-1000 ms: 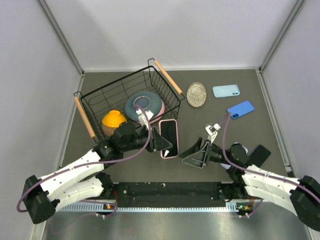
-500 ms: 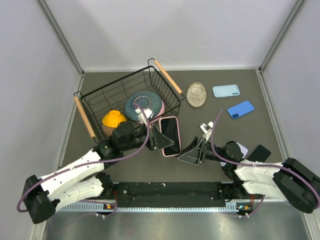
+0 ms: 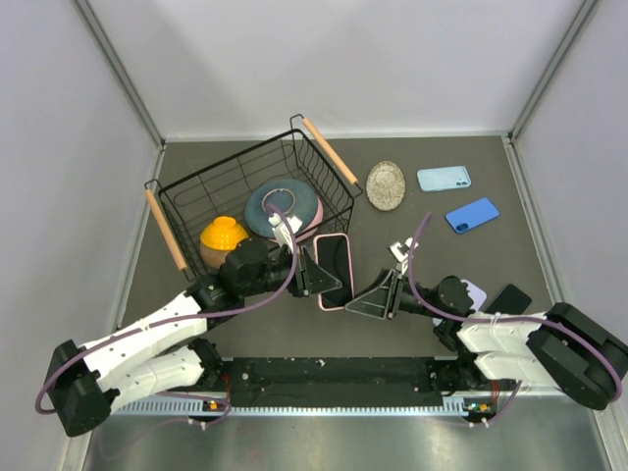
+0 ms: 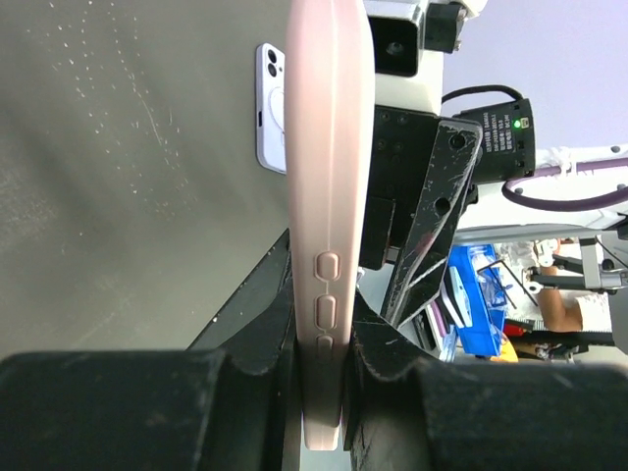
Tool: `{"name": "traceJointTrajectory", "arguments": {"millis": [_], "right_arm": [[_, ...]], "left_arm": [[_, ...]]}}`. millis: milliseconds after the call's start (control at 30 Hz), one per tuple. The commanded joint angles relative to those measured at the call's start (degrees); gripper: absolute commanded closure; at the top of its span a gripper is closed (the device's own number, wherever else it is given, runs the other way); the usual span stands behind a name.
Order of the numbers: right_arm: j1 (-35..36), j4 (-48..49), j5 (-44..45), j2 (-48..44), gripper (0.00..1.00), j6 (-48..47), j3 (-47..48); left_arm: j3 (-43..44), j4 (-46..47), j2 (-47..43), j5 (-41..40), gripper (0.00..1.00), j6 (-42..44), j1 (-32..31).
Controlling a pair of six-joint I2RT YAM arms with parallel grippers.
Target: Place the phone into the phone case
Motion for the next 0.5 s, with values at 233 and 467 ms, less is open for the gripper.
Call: {"name": "traceJointTrajectory", "arguments": {"millis": [233, 467], "right_arm": [[0.51, 14.24, 2.31, -1.09, 0.82, 0.84, 3.24], [0.43, 11.78, 3.10, -1.71, 1.00, 4.45, 3.42]], "left_arm": [[-0.57, 0.68, -1.16, -0.25, 1.00, 1.41, 0.30], [3.04, -8.57, 1.65, -1.23, 1.00, 7.74, 0.21]]}}
